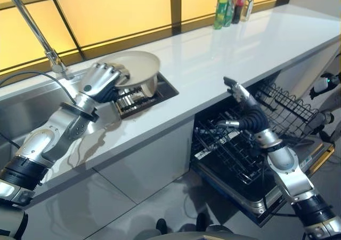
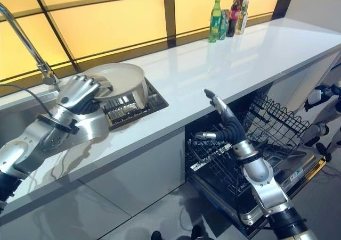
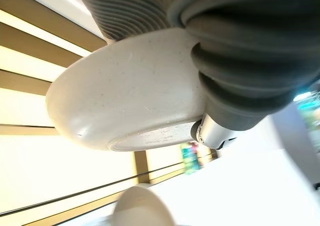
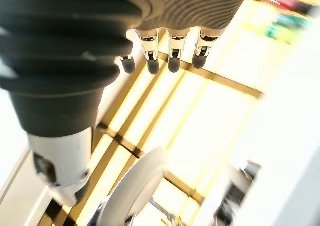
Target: Pick up plates and place into dishwasher.
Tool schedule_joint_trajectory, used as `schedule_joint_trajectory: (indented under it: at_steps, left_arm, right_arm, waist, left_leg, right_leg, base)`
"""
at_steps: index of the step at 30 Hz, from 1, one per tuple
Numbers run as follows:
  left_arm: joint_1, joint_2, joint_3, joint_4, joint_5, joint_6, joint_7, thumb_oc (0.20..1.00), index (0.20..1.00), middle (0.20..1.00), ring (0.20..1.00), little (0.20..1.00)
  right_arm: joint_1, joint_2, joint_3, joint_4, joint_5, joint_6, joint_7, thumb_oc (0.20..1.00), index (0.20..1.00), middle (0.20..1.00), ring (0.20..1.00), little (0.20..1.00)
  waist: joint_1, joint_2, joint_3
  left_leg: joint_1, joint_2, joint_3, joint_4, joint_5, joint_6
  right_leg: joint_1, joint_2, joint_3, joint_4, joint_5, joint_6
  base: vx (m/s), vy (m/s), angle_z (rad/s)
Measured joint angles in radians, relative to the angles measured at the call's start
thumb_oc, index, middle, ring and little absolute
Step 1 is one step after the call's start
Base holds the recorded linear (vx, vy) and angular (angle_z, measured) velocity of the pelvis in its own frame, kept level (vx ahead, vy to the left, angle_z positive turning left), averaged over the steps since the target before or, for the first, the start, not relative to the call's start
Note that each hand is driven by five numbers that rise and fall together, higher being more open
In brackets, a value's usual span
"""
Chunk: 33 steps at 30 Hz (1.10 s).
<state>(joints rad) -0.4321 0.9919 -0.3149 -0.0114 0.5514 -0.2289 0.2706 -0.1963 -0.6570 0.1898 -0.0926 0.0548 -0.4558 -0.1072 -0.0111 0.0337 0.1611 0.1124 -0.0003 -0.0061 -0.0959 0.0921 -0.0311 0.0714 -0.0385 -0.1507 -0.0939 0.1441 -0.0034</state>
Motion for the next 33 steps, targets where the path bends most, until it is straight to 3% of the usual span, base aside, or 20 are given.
schedule_joint_trajectory:
  at_steps: [7,13,19,24,25,27,33]
  left_arm:
    - [-0.042,-0.06,0.007,-0.08,-0.265,-0.132,-0.189,0.2,0.2,0.2,0.2,0.2]
    - [-0.192,-0.08,-0.104,-0.084,-0.458,-0.152,-0.3,0.2,0.2,0.2,0.2,0.2]
    - [-0.27,-0.085,-0.179,-0.089,-0.53,-0.146,-0.357,0.2,0.2,0.2,0.2,0.2]
    - [-0.273,-0.086,-0.181,-0.08,-0.547,-0.126,-0.376,0.2,0.2,0.2,0.2,0.2]
    - [-0.273,-0.085,-0.182,-0.078,-0.548,-0.126,-0.383,0.2,0.2,0.2,0.2,0.2]
    - [-0.273,-0.085,-0.189,-0.069,-0.561,-0.117,-0.393,0.2,0.2,0.2,0.2,0.2]
    - [-0.277,-0.075,-0.192,-0.045,-0.569,-0.109,-0.397,0.2,0.2,0.2,0.2,0.2]
  right_arm:
    - [-0.212,-0.126,0.026,-0.003,-0.235,0.004,-0.172,1.0,1.0,1.0,1.0,1.0]
    - [-0.402,-0.172,0.157,0.034,-0.292,0.039,-0.188,1.0,1.0,1.0,1.0,1.0]
    - [-0.491,-0.182,0.221,0.087,-0.348,0.071,-0.206,1.0,1.0,1.0,1.0,1.0]
    - [-0.541,-0.182,0.259,0.125,-0.348,0.09,-0.184,1.0,1.0,1.0,1.0,1.0]
    - [-0.548,-0.182,0.268,0.135,-0.345,0.091,-0.177,0.95,0.95,0.95,0.95,0.95]
    - [-0.553,-0.182,0.286,0.152,-0.328,0.092,-0.154,0.2,0.2,0.2,0.2,0.2]
    - [-0.553,-0.18,0.303,0.16,-0.215,0.09,-0.041,0.2,0.2,0.2,0.2,0.2]
  waist:
    - [0.002,-0.006,-0.023]
    - [0.004,-0.022,-0.047]
    - [0.003,-0.038,-0.065]
    - [0.004,-0.038,-0.068]
    - [0.004,-0.038,-0.071]
    - [0.004,-0.038,-0.086]
    - [0.006,-0.041,-0.102]
  left_leg:
    - [0.0,0.001,-0.024,0.001,0.005,-0.006]
    - [0.017,0.002,-0.03,0.0,0.006,-0.006]
    - [0.024,0.0,-0.031,0.001,0.009,-0.001]
    - [0.034,0.0,-0.032,0.0,0.009,0.0]
    - [0.034,0.0,-0.032,0.0,0.009,0.0]
    - [0.033,0.0,-0.032,0.0,0.009,0.0]
    - [0.031,0.0,-0.033,0.0,0.009,0.0]
  right_leg:
    - [0.012,0.003,-0.016,-0.002,-0.002,-0.004]
    - [0.035,0.003,-0.024,-0.002,-0.003,-0.004]
    - [0.038,0.002,-0.024,-0.002,-0.004,-0.006]
    - [0.048,0.001,-0.024,-0.002,-0.004,-0.006]
    - [0.048,0.001,-0.024,-0.002,-0.004,-0.006]
    - [0.048,0.002,-0.024,-0.002,-0.004,-0.006]
    - [0.05,0.002,-0.024,-0.002,-0.007,-0.009]
  base:
    - [-0.01,-0.061,0.07]
    - [0.0,-0.019,0.03]
    - [0.0,0.0,0.0]
    - [0.0,0.0,0.0]
    - [0.0,0.0,0.0]
    - [0.0,0.0,0.0]
    - [0.0,0.0,0.0]
